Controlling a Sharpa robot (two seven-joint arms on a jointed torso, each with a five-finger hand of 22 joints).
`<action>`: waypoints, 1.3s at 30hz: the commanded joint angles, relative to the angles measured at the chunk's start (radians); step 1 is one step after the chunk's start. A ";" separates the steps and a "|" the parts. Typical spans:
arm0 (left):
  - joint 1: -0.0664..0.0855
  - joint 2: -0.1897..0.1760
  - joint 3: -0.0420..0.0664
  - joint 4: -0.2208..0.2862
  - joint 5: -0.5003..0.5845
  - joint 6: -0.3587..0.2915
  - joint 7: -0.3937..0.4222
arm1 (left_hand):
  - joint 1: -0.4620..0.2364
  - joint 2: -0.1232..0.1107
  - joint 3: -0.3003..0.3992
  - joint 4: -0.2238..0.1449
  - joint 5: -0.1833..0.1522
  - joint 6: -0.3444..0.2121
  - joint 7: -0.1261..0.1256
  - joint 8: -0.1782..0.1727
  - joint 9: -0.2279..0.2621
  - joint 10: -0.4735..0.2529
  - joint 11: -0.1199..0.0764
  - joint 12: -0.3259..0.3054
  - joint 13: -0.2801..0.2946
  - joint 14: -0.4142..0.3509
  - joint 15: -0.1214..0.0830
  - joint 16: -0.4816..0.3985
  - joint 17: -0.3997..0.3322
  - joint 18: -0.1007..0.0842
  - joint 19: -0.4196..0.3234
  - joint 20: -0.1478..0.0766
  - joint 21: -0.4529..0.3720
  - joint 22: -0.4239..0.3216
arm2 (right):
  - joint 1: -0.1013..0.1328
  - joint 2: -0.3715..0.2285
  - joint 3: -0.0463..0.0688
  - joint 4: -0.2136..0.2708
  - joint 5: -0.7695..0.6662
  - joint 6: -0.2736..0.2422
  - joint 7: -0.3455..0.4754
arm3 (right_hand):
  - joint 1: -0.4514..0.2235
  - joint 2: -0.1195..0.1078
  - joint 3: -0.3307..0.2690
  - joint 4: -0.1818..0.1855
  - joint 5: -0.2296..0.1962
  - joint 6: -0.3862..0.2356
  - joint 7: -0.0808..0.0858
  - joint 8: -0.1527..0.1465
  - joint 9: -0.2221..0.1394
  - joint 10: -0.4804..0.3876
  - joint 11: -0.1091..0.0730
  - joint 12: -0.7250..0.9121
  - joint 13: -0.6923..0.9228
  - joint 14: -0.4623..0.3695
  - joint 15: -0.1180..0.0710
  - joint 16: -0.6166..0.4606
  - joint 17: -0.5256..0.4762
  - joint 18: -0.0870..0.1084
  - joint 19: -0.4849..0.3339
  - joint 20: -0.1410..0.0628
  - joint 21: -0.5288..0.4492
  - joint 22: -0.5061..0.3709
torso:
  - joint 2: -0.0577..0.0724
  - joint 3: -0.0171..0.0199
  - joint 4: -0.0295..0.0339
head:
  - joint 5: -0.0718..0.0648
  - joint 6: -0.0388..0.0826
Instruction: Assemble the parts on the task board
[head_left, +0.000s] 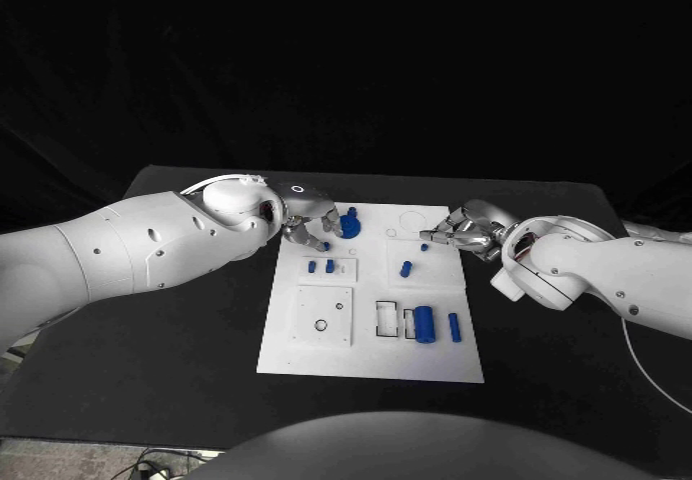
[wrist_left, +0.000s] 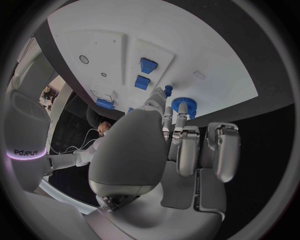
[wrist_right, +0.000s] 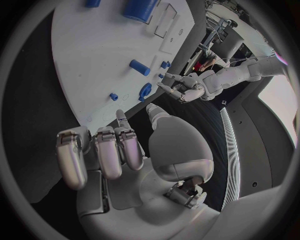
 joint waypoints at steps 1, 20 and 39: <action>0.001 -0.015 0.001 0.012 0.093 -0.134 0.061 | -0.046 -0.009 -0.021 0.001 0.004 -0.002 0.007 0.005 0.001 0.000 0.001 0.007 0.002 0.106 0.006 -0.005 0.261 -0.008 0.105 0.002 0.002 0.263 | -0.001 -0.001 0.000 0.001 -0.002 -0.012 0.016 | 0.001 0.009 -0.005 -0.002 0.004 0.007 0.002 0.006 0.002 0.107 -0.001 0.004 0.263 0.104 -0.001 0.004 0.263 -0.007 0.105 0.005 0.004 0.263 | 0.001 -0.0017 0.0021 | -0.004 0.000; 0.002 -0.136 0.002 0.143 1.156 -0.451 0.299 | -0.263 0.052 -0.150 -0.001 0.086 0.076 0.121 0.014 0.010 0.109 -0.015 0.022 0.008 -0.153 -0.017 -0.389 -0.170 0.101 -0.295 -0.014 -0.443 0.064 | 0.004 0.009 0.000 -0.018 -0.055 -0.190 0.231 | 0.198 -0.002 0.088 -0.060 -0.104 -0.024 -0.066 0.011 0.009 -0.609 -0.077 -0.817 -0.415 0.104 -0.080 0.004 0.263 -0.007 0.105 -0.067 0.004 0.263 | -0.001 0.0001 0.0020 | -0.004 0.004; -0.041 -0.157 0.002 0.182 1.426 -0.458 0.335 | -0.248 0.122 -0.269 -0.001 0.101 0.058 0.136 0.004 0.007 0.099 -0.008 0.011 0.011 -0.096 -0.012 -0.362 -0.129 0.096 -0.233 -0.011 -0.501 0.038 | 0.041 0.026 0.001 -0.045 -0.616 0.067 0.036 | 0.321 -0.071 0.164 -0.068 -0.215 0.104 -0.089 0.004 0.019 -0.422 -0.032 -1.411 -1.124 0.104 -0.034 0.004 0.263 -0.007 0.105 -0.027 0.004 0.263 | 0.006 -0.0100 0.0104 | -0.086 0.015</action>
